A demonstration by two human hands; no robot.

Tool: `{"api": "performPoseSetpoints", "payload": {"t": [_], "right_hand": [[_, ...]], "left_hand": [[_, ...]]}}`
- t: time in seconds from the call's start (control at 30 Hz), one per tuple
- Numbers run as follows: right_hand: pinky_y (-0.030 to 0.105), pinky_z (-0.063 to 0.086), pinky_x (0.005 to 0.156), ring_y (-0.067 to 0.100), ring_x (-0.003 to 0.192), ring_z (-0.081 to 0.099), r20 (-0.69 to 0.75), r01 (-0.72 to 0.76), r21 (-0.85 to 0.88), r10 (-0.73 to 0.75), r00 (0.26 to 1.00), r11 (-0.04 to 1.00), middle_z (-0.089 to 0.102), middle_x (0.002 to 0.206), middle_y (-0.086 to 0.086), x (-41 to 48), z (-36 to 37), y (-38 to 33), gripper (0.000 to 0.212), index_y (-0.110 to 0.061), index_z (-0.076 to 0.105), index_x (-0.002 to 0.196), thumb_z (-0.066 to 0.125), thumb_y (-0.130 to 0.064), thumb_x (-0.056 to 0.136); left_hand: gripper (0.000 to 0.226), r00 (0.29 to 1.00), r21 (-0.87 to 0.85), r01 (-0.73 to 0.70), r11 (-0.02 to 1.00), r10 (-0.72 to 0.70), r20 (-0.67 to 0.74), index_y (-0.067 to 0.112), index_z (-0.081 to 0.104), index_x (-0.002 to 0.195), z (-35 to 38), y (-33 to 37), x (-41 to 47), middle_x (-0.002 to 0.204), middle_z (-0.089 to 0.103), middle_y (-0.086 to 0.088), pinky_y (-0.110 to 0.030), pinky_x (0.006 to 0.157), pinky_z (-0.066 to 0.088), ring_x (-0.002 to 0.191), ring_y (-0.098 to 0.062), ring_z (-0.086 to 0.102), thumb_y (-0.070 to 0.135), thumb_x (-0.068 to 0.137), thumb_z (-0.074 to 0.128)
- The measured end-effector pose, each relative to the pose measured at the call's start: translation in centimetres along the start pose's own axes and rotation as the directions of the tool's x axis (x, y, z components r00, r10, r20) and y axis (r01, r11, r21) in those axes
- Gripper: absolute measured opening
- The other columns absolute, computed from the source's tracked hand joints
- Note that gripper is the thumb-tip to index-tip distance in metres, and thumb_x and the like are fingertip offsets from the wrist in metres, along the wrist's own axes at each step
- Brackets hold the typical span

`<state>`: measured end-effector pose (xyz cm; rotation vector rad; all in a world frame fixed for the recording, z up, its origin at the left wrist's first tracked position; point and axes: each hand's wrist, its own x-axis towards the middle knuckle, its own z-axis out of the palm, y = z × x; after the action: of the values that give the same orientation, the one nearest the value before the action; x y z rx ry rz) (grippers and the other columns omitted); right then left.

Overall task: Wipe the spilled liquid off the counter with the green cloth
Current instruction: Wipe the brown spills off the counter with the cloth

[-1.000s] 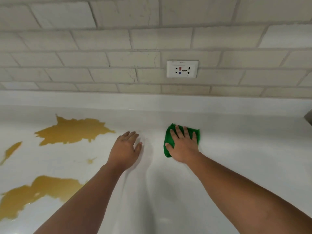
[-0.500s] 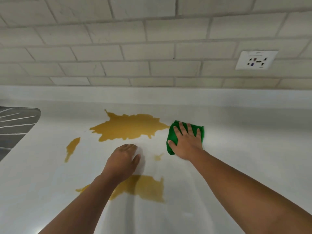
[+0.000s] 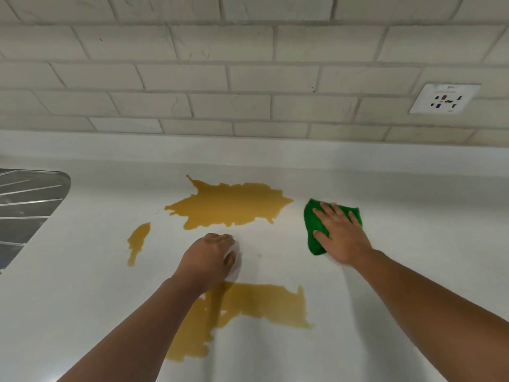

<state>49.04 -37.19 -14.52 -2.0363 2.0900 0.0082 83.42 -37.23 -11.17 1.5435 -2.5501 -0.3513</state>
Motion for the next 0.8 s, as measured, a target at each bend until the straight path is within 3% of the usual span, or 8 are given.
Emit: {"api": "performPoseSetpoints", "payload": {"t": [0.1, 0.17, 0.27, 0.43, 0.53, 0.67, 0.8], "right_hand": [[0.056, 0.002, 0.120, 0.023, 0.152, -0.001, 0.035, -0.145, 0.007, 0.145, 0.989, 0.989, 0.001, 0.166, -0.005, 4.2, -0.7, -1.8, 0.067, -0.030, 0.010, 0.158, 0.032, -0.049, 0.098], [0.056, 0.000, 0.119, 0.023, 0.152, -0.003, 0.085, -0.135, 0.037, 0.132, 0.988, 0.990, -0.001, 0.166, -0.006, 6.9, -1.2, -4.2, 0.070, -0.031, 0.010, 0.158, 0.036, -0.051, 0.095], [0.055, -0.002, 0.120, 0.020, 0.152, -0.004, 0.108, -0.007, 0.069, 0.000, 0.994, 0.998, 0.001, 0.166, -0.010, 9.1, -1.2, -7.3, 0.074, -0.035, 0.015, 0.157, 0.047, -0.047, 0.091], [0.051, -0.005, 0.122, 0.014, 0.152, 0.000, 0.079, 0.286, 0.164, -0.302, 0.950, 0.944, 0.010, 0.164, -0.014, 5.6, -0.2, -7.4, 0.069, -0.038, 0.028, 0.153, 0.053, -0.032, 0.090], [0.048, -0.005, 0.122, 0.009, 0.151, 0.000, 0.035, 0.341, 0.152, -0.350, 0.936, 0.928, 0.011, 0.163, -0.018, 2.9, 0.3, -4.6, 0.069, -0.041, 0.028, 0.152, 0.047, -0.038, 0.086], [0.049, -0.004, 0.122, 0.010, 0.151, -0.001, 0.053, 0.204, 0.093, -0.210, 0.976, 0.974, 0.007, 0.165, -0.013, 2.6, -0.4, -0.7, 0.077, -0.041, 0.018, 0.155, 0.039, -0.054, 0.081], [0.056, -0.004, 0.120, 0.018, 0.152, -0.005, 0.068, 0.030, 0.019, -0.032, 0.997, 0.999, 0.000, 0.165, -0.011, 4.2, -0.7, -2.7, 0.081, -0.039, 0.012, 0.156, 0.035, -0.063, 0.082]], "left_hand": [[0.039, 1.000, -0.026, 0.009, 1.000, -0.009, -0.015, 0.018, 0.060, 0.131, 0.3, -0.9, 0.1, 0.126, 0.064, 0.004, -0.030, 0.094, 0.050, 0.117, -0.016, 0.055, 0.035, 0.096, 0.051], [0.040, 1.000, -0.046, 0.018, 0.999, -0.019, -0.014, 0.018, 0.058, 0.132, 0.5, -1.0, 0.1, 0.126, 0.064, 0.003, -0.030, 0.094, 0.050, 0.119, -0.017, 0.054, 0.034, 0.096, 0.052], [0.041, 0.999, -0.062, 0.034, 0.998, -0.036, -0.031, 0.017, 0.058, 0.133, 1.0, -1.0, 0.1, 0.127, 0.063, 0.002, -0.030, 0.094, 0.050, 0.120, -0.017, 0.053, 0.033, 0.095, 0.054], [0.027, 0.997, -0.037, -0.019, 0.999, 0.016, -0.080, 0.013, 0.067, 0.116, 0.9, -1.4, 0.1, 0.109, 0.070, 0.002, -0.034, 0.080, 0.057, 0.104, -0.019, 0.060, 0.023, 0.093, 0.058], [0.023, 0.997, -0.024, -0.011, 1.000, 0.010, -0.079, 0.013, 0.069, 0.111, 0.5, -1.3, 0.3, 0.103, 0.071, 0.001, -0.035, 0.076, 0.057, 0.099, -0.019, 0.062, 0.022, 0.094, 0.057], [0.025, 0.998, -0.009, 0.035, 0.999, -0.035, -0.060, 0.012, 0.069, 0.106, -0.1, -0.7, 1.0, 0.096, 0.070, -0.005, -0.036, 0.076, 0.055, 0.091, -0.020, 0.061, 0.028, 0.097, 0.051], [0.029, 0.995, 0.006, 0.099, 0.995, -0.099, -0.026, 0.014, 0.069, 0.108, -0.5, 0.1, 1.5, 0.098, 0.071, -0.008, -0.039, 0.079, 0.055, 0.090, -0.023, 0.063, 0.031, 0.098, 0.048]]}}
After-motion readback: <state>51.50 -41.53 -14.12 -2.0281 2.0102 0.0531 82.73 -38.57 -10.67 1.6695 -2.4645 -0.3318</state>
